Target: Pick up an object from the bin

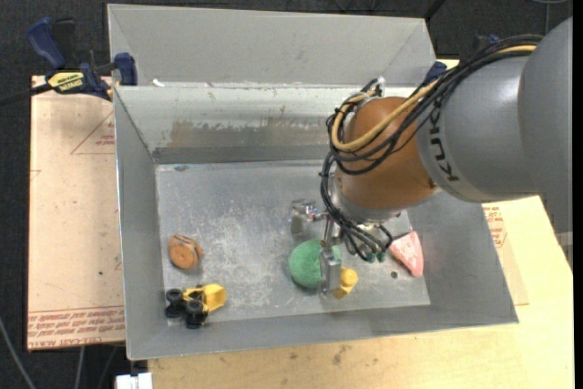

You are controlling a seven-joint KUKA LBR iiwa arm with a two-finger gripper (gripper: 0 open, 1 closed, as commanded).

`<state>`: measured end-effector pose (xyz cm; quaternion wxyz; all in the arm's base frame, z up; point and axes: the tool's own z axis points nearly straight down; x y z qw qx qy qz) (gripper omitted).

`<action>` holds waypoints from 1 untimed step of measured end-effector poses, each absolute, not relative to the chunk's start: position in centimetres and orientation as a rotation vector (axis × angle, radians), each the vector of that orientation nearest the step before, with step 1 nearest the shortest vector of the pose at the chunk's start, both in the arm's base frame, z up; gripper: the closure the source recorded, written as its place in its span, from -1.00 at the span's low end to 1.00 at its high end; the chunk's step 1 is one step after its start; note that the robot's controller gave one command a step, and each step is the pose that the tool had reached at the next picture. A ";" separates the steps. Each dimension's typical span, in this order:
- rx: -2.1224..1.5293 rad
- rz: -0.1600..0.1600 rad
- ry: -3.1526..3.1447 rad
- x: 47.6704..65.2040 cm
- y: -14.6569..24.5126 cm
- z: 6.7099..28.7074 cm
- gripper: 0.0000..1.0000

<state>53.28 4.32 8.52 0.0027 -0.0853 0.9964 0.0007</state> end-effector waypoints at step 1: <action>-0.086 0.003 3.139 54.0 5.0 7.0 1.00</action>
Offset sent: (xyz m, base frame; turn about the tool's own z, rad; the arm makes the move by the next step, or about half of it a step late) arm 0.0000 0.0000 0.0000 0.0000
